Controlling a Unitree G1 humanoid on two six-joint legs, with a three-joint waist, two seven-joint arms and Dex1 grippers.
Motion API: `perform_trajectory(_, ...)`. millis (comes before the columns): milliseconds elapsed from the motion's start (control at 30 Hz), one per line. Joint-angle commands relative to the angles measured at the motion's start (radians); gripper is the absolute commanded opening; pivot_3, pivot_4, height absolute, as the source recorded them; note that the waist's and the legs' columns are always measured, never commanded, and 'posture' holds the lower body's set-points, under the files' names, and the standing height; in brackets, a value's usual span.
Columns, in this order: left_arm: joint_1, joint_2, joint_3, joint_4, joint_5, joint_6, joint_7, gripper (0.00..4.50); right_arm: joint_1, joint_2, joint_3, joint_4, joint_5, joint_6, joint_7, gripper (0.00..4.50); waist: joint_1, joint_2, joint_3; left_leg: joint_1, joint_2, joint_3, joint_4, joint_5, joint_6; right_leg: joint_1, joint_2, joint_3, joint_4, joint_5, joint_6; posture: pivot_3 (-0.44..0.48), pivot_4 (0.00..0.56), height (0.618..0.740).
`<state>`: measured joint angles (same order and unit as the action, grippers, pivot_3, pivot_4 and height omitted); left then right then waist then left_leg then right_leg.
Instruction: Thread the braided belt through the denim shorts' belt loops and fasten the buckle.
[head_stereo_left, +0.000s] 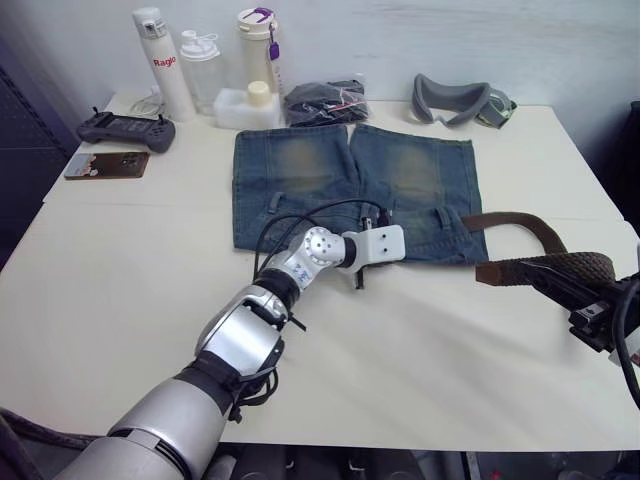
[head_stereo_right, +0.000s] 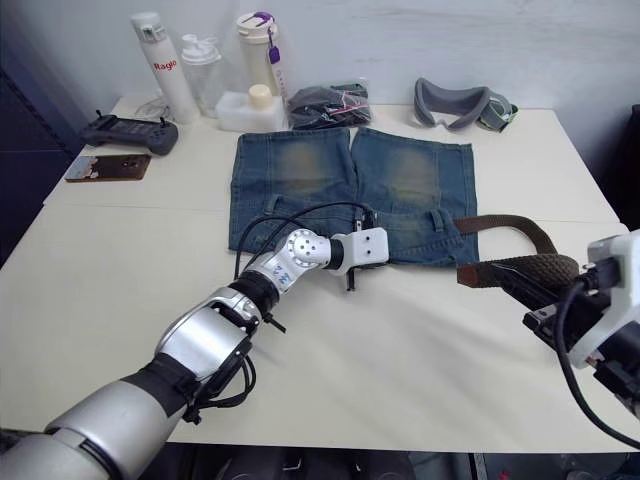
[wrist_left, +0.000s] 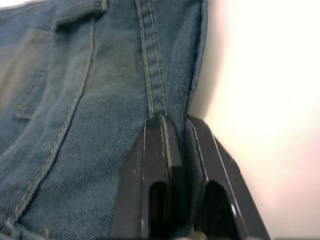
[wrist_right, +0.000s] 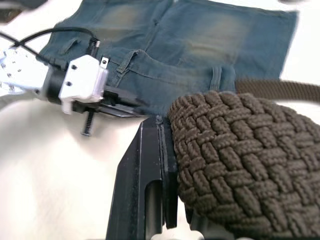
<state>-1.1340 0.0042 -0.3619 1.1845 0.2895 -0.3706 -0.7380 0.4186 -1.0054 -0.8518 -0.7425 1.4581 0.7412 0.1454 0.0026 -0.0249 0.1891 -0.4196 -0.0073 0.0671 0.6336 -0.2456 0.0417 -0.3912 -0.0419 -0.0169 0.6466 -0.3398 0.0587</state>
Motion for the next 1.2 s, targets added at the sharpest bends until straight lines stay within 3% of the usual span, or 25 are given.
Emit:
perform_trajectory(33,0.167,0.059,-0.018,-0.266,-0.124,0.085,-0.374,0.02,-0.073,-0.055,-0.006,0.044,0.052,0.020,-0.018,0.00,-0.003,0.003,-0.002,0.000,0.000,0.000,-0.001,0.001,-0.002,0.000,0.000,0.000,0.000,0.000,0.000,0.000,0.150,0.738)
perform_trajectory(167,0.358,0.134,-0.061,-0.685,-0.208,0.338,-0.497,0.02,-0.117,-0.077,0.023,0.064,0.132,0.050,-0.084,0.00,0.004,0.004,-0.002,0.000,0.001,-0.001,-0.002,0.004,-0.007,-0.001,0.000,-0.001,0.000,-0.003,-0.004,0.000,0.150,0.738)
perform_trajectory(300,0.458,0.081,-0.105,-0.919,-0.215,0.639,-0.424,0.02,-0.145,-0.079,0.040,0.107,0.188,0.064,-0.197,0.00,0.020,0.005,-0.003,-0.001,0.001,-0.003,-0.001,0.006,-0.006,0.000,0.000,-0.002,0.001,-0.003,-0.005,0.000,0.150,0.738)
perform_trajectory(533,0.386,-0.130,-0.153,-0.859,-0.165,0.798,-0.228,0.02,-0.138,-0.067,0.021,0.130,0.188,0.085,-0.307,0.00,0.030,0.005,-0.003,-0.002,0.000,-0.005,0.013,0.001,0.009,0.006,0.000,-0.003,0.001,0.001,0.003,0.000,0.150,0.738)
perform_trajectory(767,0.362,-0.198,-0.175,-0.843,-0.186,0.816,-0.189,0.02,-0.117,-0.062,-0.035,0.156,0.188,0.104,-0.394,0.00,0.019,0.006,-0.004,-0.002,0.000,-0.003,0.013,-0.001,0.013,0.010,-0.001,-0.003,-0.007,0.005,0.007,0.000,0.150,0.738)
perform_trajectory(967,0.330,-0.040,-0.065,-0.994,-0.329,0.890,-0.363,2.37,-0.060,-0.065,-0.071,0.225,0.090,0.170,-0.343,0.00,0.021,0.007,-0.004,-0.003,0.000,-0.003,0.012,-0.001,0.012,0.007,0.000,-0.003,-0.004,0.003,0.005,0.000,0.150,0.738)
perform_trajectory(1133,0.269,0.081,0.073,-1.041,-0.432,0.877,-0.428,4.17,-0.065,-0.014,-0.095,0.326,0.290,0.176,-0.317,0.00,0.017,0.007,-0.004,-0.002,0.000,-0.003,0.013,0.000,0.011,0.008,0.000,-0.002,-0.002,0.003,0.004,0.000,0.150,0.738)
perform_trajectory(1200,0.257,0.135,0.110,-1.053,-0.462,0.864,-0.453,4.17,-0.059,-0.004,-0.105,0.380,0.358,0.194,-0.291,0.00,0.019,0.008,-0.004,-0.002,0.000,-0.003,0.013,0.000,0.011,0.008,-0.001,-0.002,-0.002,0.003,0.004,0.000,0.150,0.738)
